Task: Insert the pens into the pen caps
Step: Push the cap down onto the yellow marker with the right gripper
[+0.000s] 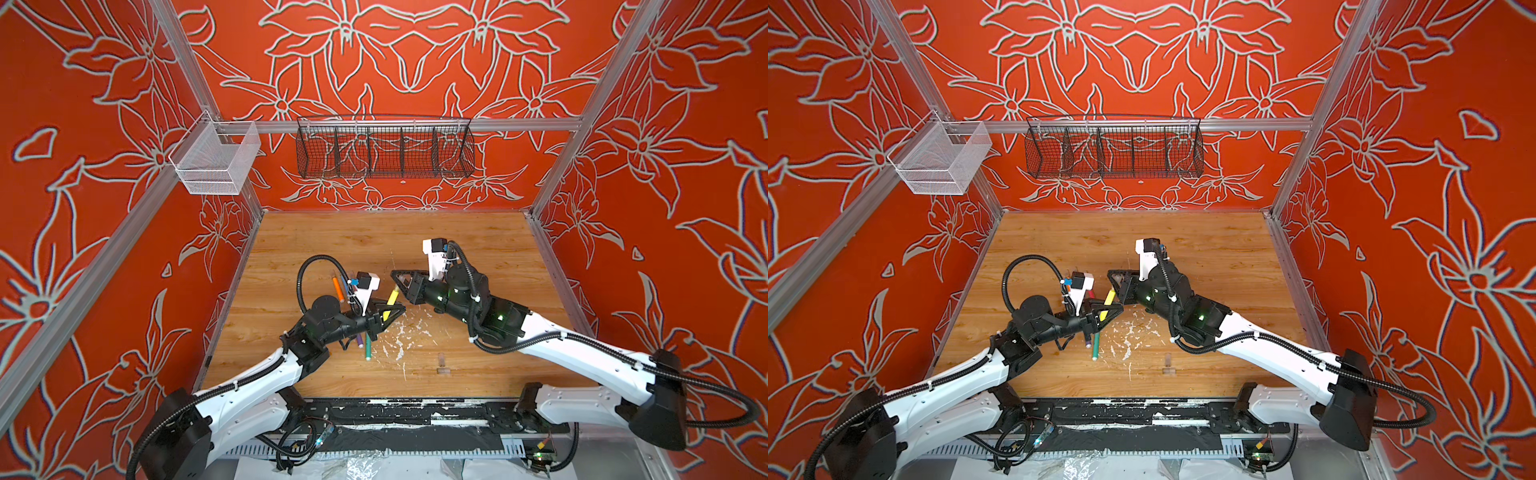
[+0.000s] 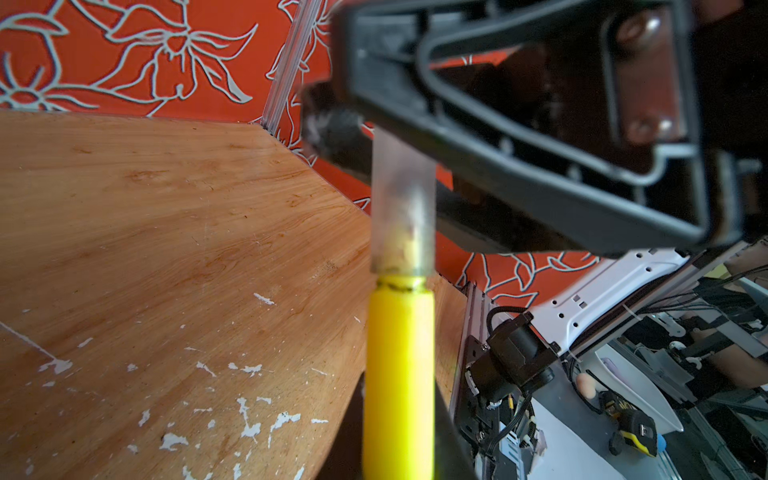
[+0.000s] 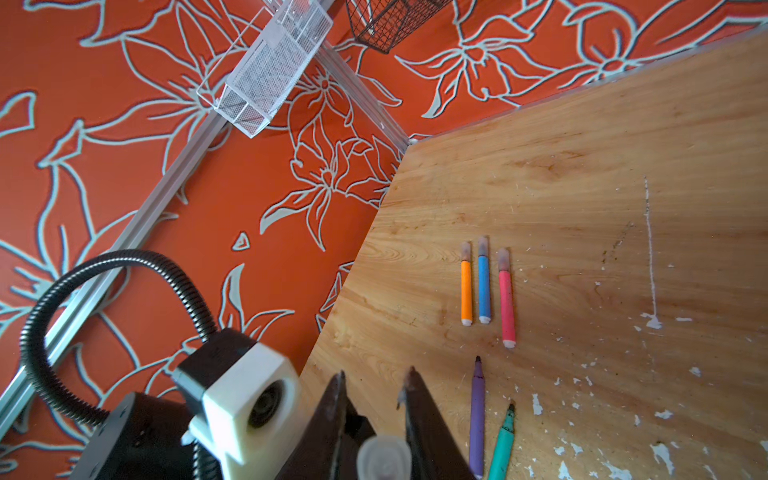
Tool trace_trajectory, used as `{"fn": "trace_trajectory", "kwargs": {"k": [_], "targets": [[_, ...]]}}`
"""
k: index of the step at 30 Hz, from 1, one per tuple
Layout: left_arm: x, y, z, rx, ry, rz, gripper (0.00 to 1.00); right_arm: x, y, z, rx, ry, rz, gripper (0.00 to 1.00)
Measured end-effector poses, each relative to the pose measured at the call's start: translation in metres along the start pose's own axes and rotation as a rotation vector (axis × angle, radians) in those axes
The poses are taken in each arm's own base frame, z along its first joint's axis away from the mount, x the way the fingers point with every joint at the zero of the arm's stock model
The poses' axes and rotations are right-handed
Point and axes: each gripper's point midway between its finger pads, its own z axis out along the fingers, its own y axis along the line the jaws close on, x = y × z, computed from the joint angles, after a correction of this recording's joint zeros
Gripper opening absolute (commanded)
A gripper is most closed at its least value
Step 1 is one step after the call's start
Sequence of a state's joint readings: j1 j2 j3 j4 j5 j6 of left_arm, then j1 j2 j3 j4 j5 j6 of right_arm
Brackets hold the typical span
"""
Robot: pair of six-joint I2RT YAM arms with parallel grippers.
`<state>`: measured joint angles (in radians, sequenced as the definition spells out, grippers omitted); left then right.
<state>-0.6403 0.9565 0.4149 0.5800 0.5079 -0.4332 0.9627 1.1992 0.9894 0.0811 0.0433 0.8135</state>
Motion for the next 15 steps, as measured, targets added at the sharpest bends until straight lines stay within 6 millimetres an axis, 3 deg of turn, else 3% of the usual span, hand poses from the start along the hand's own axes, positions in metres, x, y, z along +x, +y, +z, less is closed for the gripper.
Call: {"fn": "trace_trajectory", "kwargs": {"k": [5, 15], "targets": [[0.001, 0.001, 0.000, -0.004, 0.003, -0.004, 0.00, 0.002, -0.001, 0.003, -0.007, 0.010, 0.010, 0.00], [0.009, 0.012, 0.001, -0.083, 0.057, -0.052, 0.00, 0.014, -0.014, 0.005, -0.029, -0.050, 0.044, 0.00]]}}
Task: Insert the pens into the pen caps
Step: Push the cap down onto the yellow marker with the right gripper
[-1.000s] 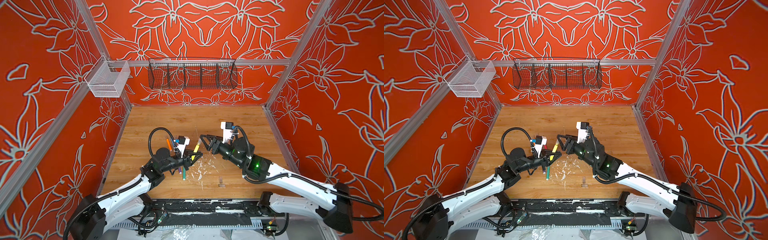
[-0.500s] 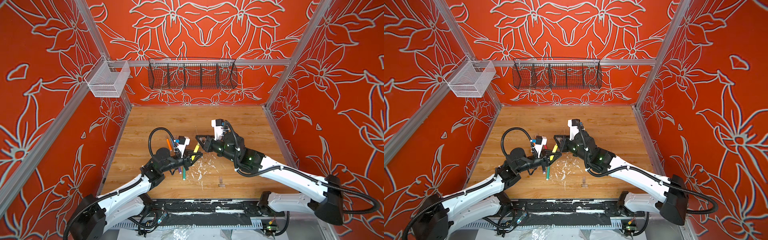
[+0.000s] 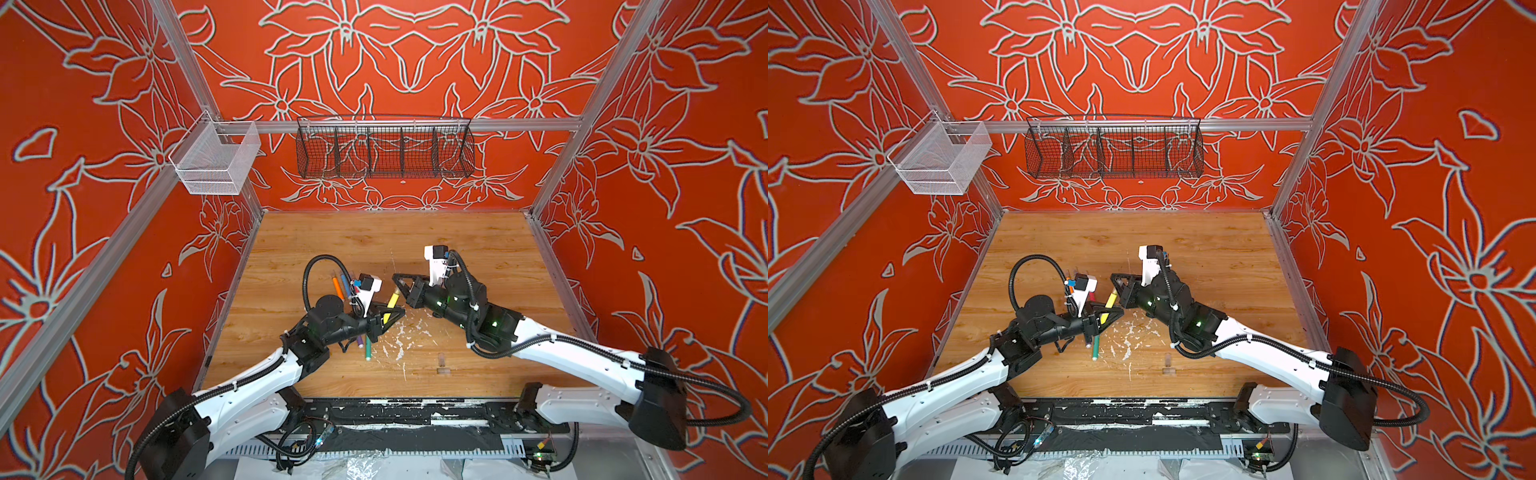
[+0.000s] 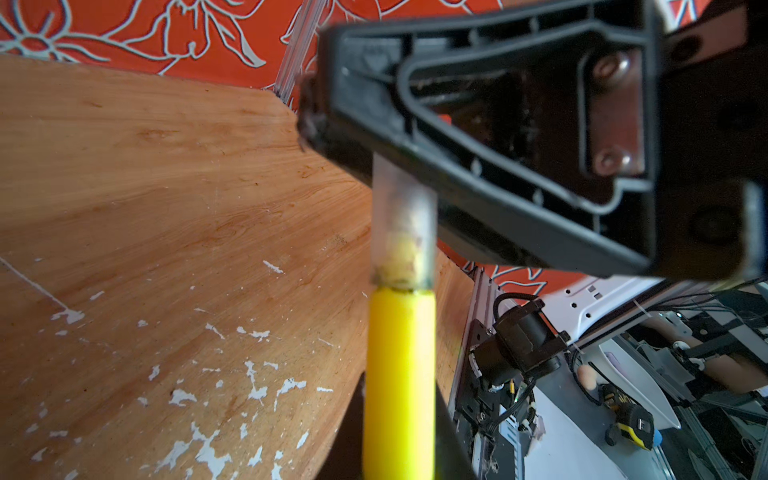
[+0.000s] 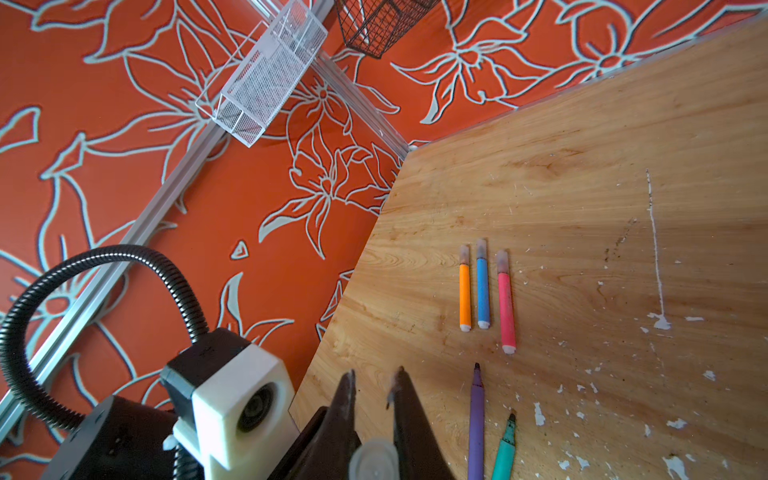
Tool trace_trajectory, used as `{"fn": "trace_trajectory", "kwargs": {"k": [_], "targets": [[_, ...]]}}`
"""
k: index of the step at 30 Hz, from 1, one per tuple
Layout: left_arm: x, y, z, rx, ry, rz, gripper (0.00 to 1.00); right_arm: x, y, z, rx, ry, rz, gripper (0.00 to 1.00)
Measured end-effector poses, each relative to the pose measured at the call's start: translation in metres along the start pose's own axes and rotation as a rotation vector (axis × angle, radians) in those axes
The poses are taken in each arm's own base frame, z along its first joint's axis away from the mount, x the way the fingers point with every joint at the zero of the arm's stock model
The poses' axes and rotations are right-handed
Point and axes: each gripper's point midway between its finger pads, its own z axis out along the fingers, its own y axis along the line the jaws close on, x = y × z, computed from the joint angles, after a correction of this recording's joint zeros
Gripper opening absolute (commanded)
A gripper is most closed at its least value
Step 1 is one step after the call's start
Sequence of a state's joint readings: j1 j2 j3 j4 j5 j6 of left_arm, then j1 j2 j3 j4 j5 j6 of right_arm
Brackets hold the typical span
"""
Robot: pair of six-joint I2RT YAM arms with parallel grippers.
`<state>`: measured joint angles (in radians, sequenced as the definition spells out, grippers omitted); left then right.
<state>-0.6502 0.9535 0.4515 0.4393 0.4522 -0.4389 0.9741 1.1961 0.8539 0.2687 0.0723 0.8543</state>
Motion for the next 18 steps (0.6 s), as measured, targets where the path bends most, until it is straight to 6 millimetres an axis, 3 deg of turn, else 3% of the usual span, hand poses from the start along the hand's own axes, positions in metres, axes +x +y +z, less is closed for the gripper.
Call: {"fn": "trace_trajectory", "kwargs": {"k": [12, 18], "targets": [[-0.051, -0.018, 0.010, -0.047, 0.004, 0.053, 0.00, -0.041, 0.024, -0.014, -0.059, -0.279, 0.070, 0.00], [-0.057, -0.027, 0.011, -0.005, 0.072, 0.042, 0.00, -0.045, 0.028, -0.024, -0.078, -0.345, 0.097, 0.00]]}}
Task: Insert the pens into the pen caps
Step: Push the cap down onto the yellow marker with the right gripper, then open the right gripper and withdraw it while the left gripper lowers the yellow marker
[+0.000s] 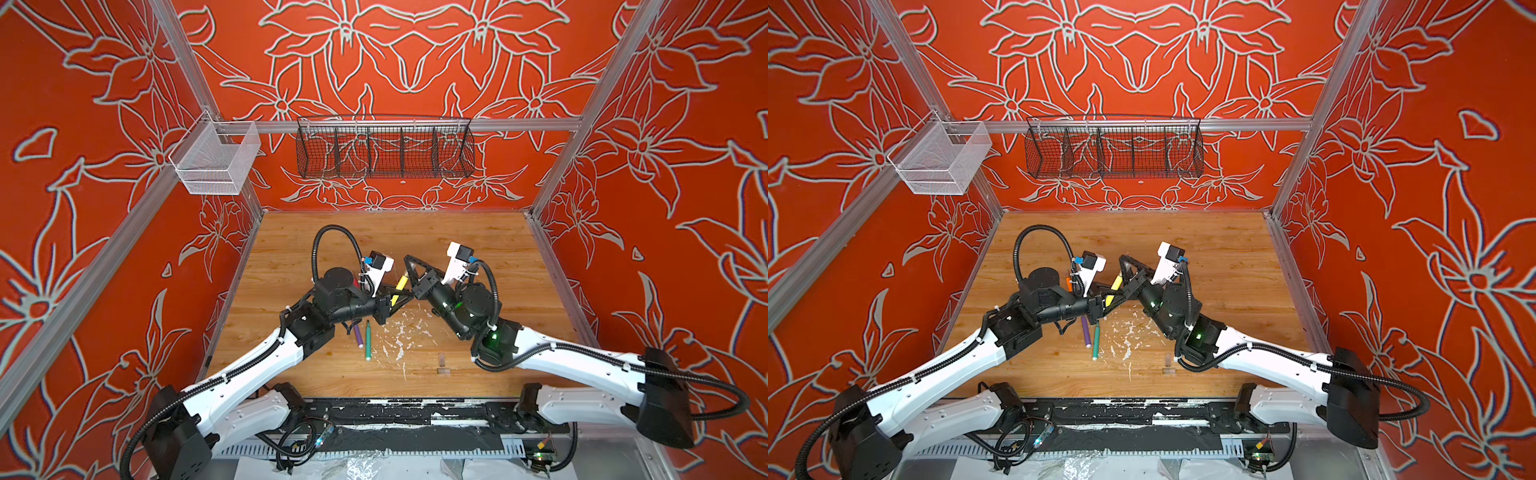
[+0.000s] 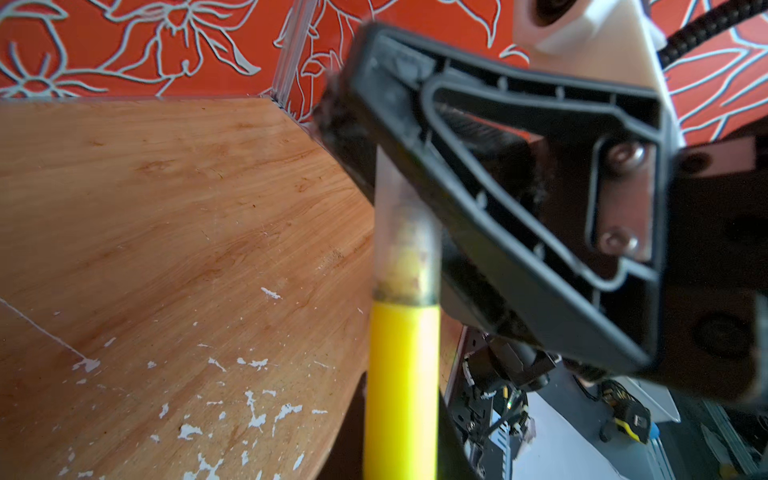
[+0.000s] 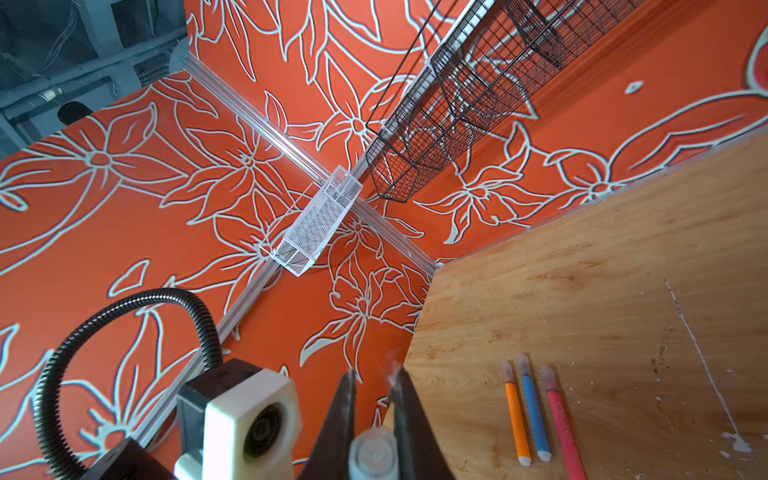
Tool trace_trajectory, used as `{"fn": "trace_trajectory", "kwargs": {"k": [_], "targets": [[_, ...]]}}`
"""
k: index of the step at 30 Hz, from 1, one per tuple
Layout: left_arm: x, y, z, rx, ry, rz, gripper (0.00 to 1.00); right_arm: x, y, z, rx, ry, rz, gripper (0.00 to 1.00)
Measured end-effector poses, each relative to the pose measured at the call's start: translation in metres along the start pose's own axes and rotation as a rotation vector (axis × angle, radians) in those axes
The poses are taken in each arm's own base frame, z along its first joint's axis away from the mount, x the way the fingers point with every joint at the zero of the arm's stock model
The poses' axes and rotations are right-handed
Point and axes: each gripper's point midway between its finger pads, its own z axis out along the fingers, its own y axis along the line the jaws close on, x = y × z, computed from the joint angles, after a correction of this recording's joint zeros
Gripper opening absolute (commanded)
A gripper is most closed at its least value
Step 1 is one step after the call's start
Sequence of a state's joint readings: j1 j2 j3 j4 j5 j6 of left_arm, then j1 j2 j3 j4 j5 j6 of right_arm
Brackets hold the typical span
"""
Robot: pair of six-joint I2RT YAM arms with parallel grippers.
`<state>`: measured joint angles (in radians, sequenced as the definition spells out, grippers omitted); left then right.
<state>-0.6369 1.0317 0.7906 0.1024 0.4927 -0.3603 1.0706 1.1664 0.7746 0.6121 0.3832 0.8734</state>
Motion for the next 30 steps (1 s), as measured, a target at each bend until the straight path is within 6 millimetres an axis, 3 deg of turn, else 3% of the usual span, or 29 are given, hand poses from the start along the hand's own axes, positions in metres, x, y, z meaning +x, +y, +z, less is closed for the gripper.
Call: {"fn": "trace_trajectory", "kwargs": {"k": [6, 9, 11, 15, 17, 22, 28, 30], "targets": [[0.001, -0.004, -0.006, 0.017, 0.037, 0.007, 0.00, 0.001, 0.006, -0.004, -0.012, 0.003, 0.001, 0.00], [0.003, -0.007, -0.007, 0.031, 0.050, 0.021, 0.00, -0.002, 0.008, -0.011, 0.018, 0.032, -0.044, 0.16], [0.002, -0.009, -0.007, 0.040, 0.043, 0.027, 0.00, -0.004, 0.009, -0.015, 0.046, 0.065, -0.086, 0.31], [-0.039, 0.053, -0.021, -0.248, -0.152, -0.059, 0.00, 0.023, 0.002, -0.043, 0.059, 0.275, -0.205, 0.47], [-0.039, 0.075, -0.027, -0.349, -0.191, -0.112, 0.00, 0.007, -0.019, -0.049, 0.124, 0.286, -0.242, 0.51], [-0.005, 0.125, -0.030, -0.572, -0.144, -0.256, 0.00, -0.042, -0.076, -0.067, 0.339, 0.223, -0.329, 0.59], [0.061, 0.181, -0.022, -0.806, 0.058, -0.391, 0.00, -0.074, -0.132, -0.089, 0.569, 0.163, -0.426, 0.59], [0.079, 0.195, -0.019, -0.866, 0.128, -0.413, 0.00, -0.082, -0.161, -0.098, 0.671, 0.139, -0.451, 0.59]]}}
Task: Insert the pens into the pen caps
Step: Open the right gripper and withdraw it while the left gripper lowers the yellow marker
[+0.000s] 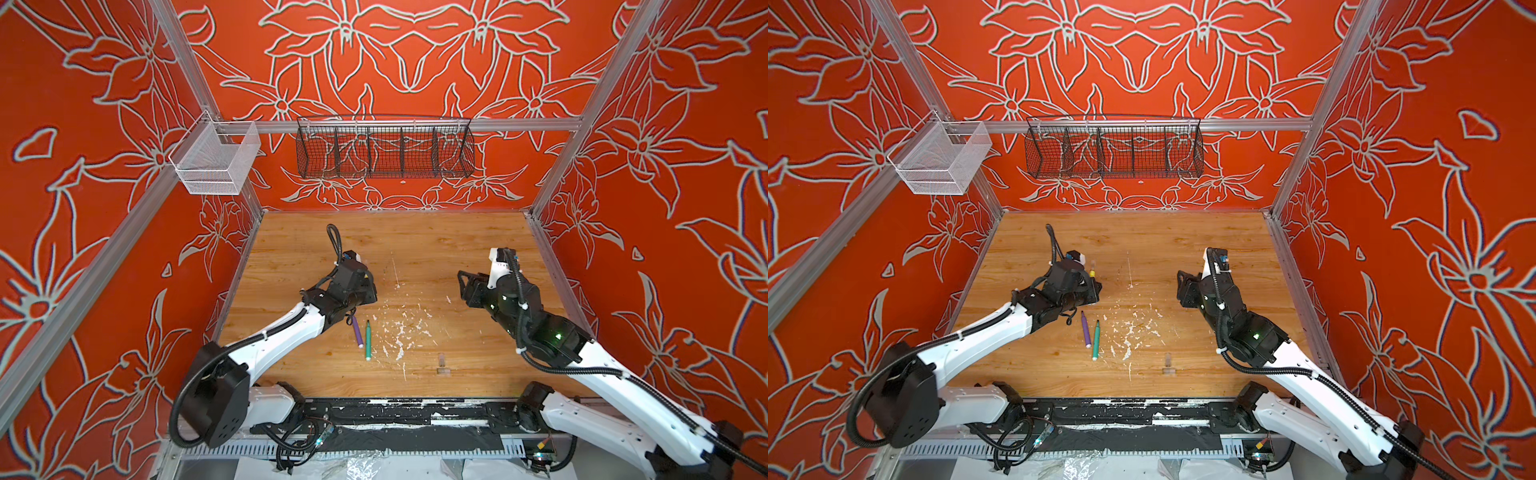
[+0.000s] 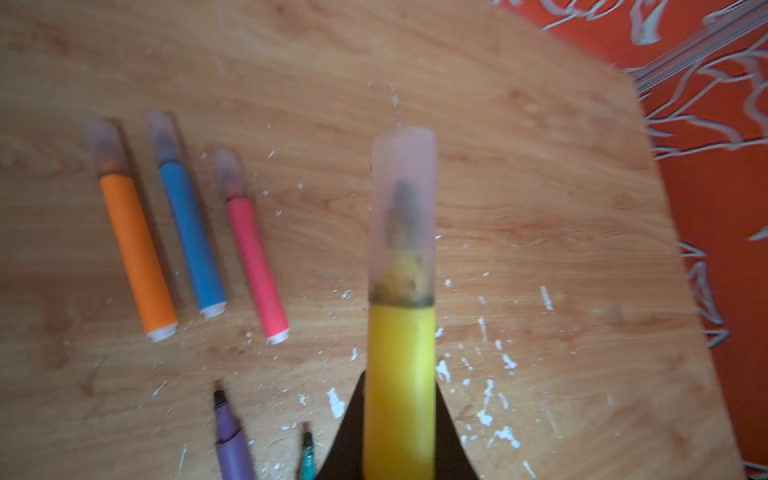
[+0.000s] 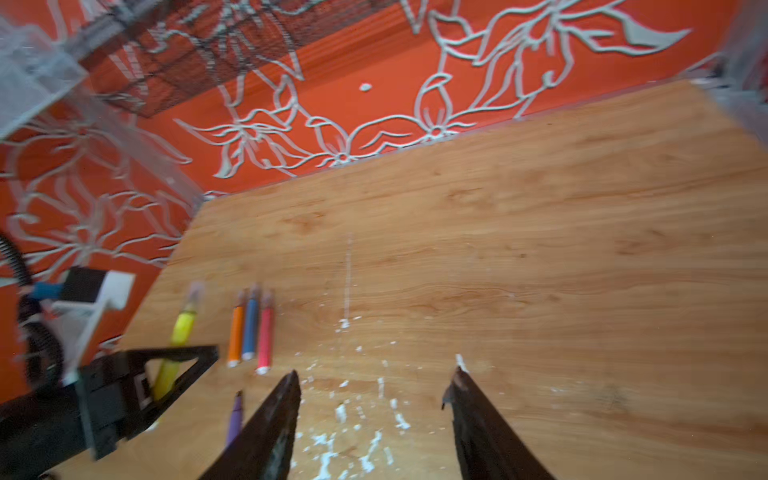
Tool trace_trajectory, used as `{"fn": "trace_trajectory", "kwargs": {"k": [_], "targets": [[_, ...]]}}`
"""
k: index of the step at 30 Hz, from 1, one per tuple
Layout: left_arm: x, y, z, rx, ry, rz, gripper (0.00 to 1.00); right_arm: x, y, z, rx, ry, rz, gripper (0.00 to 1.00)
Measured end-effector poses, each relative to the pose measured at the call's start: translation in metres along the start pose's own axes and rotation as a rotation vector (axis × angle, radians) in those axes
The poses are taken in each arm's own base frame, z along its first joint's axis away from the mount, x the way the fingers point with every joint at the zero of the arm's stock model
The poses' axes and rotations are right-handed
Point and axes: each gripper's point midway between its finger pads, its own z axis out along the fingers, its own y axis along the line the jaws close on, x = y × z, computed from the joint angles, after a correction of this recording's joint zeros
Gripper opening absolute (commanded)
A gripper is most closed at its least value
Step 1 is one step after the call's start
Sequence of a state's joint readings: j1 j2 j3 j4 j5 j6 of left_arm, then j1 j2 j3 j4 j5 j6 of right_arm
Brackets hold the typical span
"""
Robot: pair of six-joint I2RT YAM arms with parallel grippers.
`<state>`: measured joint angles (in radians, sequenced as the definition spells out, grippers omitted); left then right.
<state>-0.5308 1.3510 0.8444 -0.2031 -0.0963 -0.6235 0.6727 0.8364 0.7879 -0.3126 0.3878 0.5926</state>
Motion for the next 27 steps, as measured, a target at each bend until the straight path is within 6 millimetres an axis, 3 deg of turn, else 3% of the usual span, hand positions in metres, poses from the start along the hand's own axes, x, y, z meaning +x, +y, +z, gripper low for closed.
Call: {"fn": "trace_trajectory", "kwargs": {"k": [5, 14, 19, 27], "targets": [[0.017, 0.016, 0.024, -0.095, 0.085, 0.020, 0.00, 0.016, -0.061, 0.018, 0.233, 0.002, -0.035, 0.59], [0.018, 0.008, 0.047, -0.130, 0.156, 0.082, 0.00, 0.042, -0.143, 0.019, 0.529, -0.038, -0.068, 0.59], [0.027, 0.014, 0.060, -0.179, 0.215, 0.096, 0.00, 0.048, -0.162, 0.021, 0.602, -0.044, -0.070, 0.58], [0.024, 0.027, 0.096, -0.325, 0.281, 0.155, 0.00, 0.047, -0.163, 0.026, 0.608, -0.052, -0.062, 0.56]]}}
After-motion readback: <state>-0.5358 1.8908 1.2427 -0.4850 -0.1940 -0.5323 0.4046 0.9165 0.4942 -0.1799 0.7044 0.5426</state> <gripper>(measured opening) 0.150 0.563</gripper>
